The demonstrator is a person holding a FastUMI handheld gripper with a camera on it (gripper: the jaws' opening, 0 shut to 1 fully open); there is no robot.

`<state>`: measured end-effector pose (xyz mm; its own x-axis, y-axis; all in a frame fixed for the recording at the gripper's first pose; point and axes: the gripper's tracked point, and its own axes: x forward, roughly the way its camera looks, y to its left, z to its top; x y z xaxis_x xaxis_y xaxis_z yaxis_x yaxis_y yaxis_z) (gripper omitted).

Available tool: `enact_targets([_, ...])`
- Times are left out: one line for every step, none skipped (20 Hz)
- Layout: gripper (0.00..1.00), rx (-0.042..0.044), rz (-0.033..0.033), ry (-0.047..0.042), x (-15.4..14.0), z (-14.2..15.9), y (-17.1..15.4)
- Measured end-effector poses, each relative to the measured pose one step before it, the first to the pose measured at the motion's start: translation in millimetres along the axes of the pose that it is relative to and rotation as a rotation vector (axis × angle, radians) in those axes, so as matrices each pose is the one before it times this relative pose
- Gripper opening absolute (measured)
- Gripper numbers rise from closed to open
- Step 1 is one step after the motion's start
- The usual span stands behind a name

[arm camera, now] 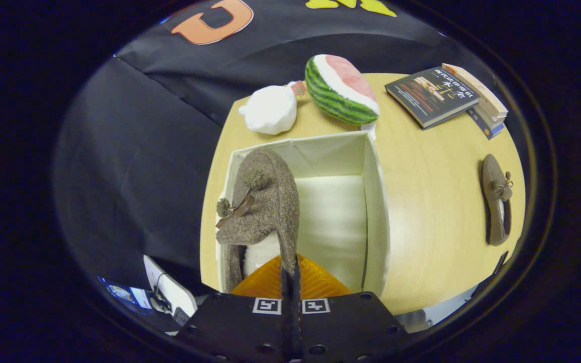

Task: Open the storage box then place both shoes into the box .Put the left shoe in first, then the right shoe, with the right side of both shoes facing outward in a uniform manner.

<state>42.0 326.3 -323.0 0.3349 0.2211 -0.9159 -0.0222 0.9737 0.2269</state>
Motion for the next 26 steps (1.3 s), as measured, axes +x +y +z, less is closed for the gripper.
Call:
enact_targets([0.01,0.01946,-0.03934,0.00836,10.05,-0.32,-0.04])
enact_targets([0.0,0.01196,-0.02244,0.01046,10.98,-0.49,2.61])
enact_targets([0.0,0.0088,-0.02673,0.00956,10.53,-1.01,1.27])
enact_targets([0.01,0.00848,-0.0304,0.01117,10.51,-2.62,1.07])
enact_targets([0.01,0.01675,-0.03219,0.00346,9.0,-2.09,0.41])
enact_targets([0.01,0.01373,-0.02193,0.00845,10.21,-2.38,1.56])
enact_targets([0.0,0.00346,-0.01277,0.01834,9.11,-4.14,1.6])
enact_targets([0.0,0.00283,-0.00261,0.018,9.44,2.48,3.86])
enact_targets([0.01,0.00097,-0.00377,0.01153,6.63,-1.25,2.61])
enact_targets([0.01,-0.00465,-0.01786,-0.00024,3.18,1.07,-1.95])
enact_targets([0.01,-0.01414,-0.02004,-0.00937,3.5,2.47,-2.23])
enact_targets([0.0,-0.01812,-0.01371,-0.00054,2.55,-1.04,-0.12])
enact_targets([0.01,-0.01352,-0.00321,0.00129,2.03,-3.0,0.77])
enact_targets([0.01,-0.0126,-0.00346,0.00426,2.24,-2.49,-1.0])
enact_targets([0.02,-0.0058,0.00515,0.00088,-0.47,-1.31,-0.1])
enact_targets([0.03,-0.00311,0.02353,-0.00024,-0.65,-0.36,2.92])
enact_targets([0.08,-0.00276,0.01057,0.00252,-0.7,-1.86,-0.51])
enact_targets([0.14,-0.00385,0.02093,-0.00605,-6.86,1.12,1.04])
enact_targets([0.24,-0.01173,0.01761,-0.00385,-6.59,0.07,0.91])
enact_targets([0.35,-0.01169,0.00786,-0.01201,-10.34,1.18,-2.37])
enact_targets([0.45,-0.01274,0.01676,-0.0201,-12.53,1.53,-0.34])
enact_targets([0.55,-0.01896,0.01687,-0.01785,-12.8,2.3,0.29])
enact_targets([0.64,-0.01952,0.01432,-0.02031,-14.91,2.86,-1.69])
enact_targets([0.74,-0.01352,0.02039,-0.0238,-15.06,2.77,-0.91])
enact_targets([0.81,-0.0157,0.01277,-0.02551,-15.71,3.78,-2.61])
enact_targets([0.86,-0.01183,0.0111,-0.02679,-16.94,4.37,-4.34])
